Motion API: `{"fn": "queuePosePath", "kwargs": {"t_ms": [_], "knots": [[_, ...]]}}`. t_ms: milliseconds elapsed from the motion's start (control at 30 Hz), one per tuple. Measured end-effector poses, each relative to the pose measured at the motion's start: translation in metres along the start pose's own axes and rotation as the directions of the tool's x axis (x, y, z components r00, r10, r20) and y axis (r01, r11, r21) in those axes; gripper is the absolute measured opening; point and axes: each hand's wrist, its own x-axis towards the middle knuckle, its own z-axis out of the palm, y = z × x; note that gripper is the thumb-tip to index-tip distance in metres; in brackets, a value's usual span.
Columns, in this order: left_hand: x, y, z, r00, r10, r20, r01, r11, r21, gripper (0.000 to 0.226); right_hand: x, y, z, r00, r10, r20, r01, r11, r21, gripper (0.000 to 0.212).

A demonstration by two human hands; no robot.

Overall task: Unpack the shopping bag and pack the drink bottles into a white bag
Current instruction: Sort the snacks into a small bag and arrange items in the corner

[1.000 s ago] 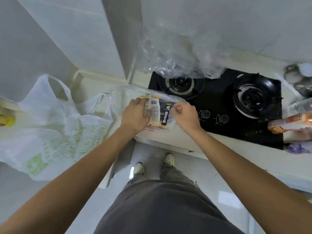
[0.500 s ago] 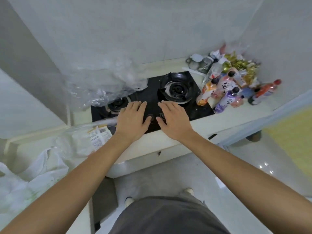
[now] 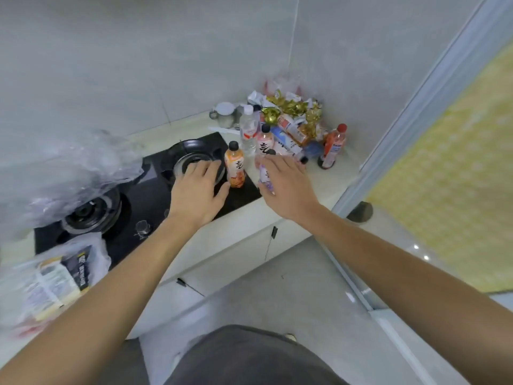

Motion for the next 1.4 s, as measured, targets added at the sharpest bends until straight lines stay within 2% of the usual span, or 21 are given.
{"fn": "queuePosePath", "kwargs": {"t_ms": [233, 433, 567, 700, 867, 1133, 1233, 1400], "knots": [[0.072, 0.081, 0.015, 0.998, 0.056, 0.021, -0.056, 0.998, 0.008, 0.056, 0.017, 0.102, -0.015, 0.996, 0.068, -0.064, -0.067, 0.998, 0.016, 0.048], [0.147, 0.113, 0.038, 0.998, 0.063, 0.026, -0.063, 0.998, -0.005, 0.058, 0.059, 0.169, -0.007, 0.993, 0.118, -0.021, -0.117, 0.993, 0.028, 0.057], [0.215, 0.125, 0.064, 0.999, 0.045, 0.019, -0.044, 0.998, -0.04, 0.057, 0.104, 0.214, 0.003, 0.987, 0.149, -0.063, -0.147, 0.989, 0.021, 0.052], [0.279, 0.128, 0.09, 0.998, 0.052, 0.047, -0.048, 0.996, -0.078, 0.055, 0.16, 0.26, 0.009, 0.975, 0.214, 0.055, -0.215, 0.977, 0.004, 0.057], [0.351, 0.127, 0.116, 0.993, 0.1, 0.061, -0.094, 0.992, -0.088, 0.051, 0.221, 0.311, 0.02, 0.955, 0.263, 0.134, -0.264, 0.964, -0.012, 0.056], [0.456, 0.14, 0.169, 0.97, 0.084, 0.227, -0.08, 0.996, -0.027, 0.063, 0.301, 0.381, 0.076, 0.922, 0.139, 0.362, -0.159, 0.987, 0.027, 0.055], [0.49, 0.147, 0.192, 0.963, 0.066, 0.26, -0.062, 0.998, -0.023, 0.061, 0.32, 0.391, 0.098, 0.899, 0.076, 0.432, -0.091, 0.996, 0.014, 0.063], [0.525, 0.157, 0.226, 0.952, 0.084, 0.293, -0.084, 0.996, -0.012, 0.058, 0.336, 0.395, 0.13, 0.91, -0.058, 0.41, 0.119, 0.985, -0.123, 0.059]]}}
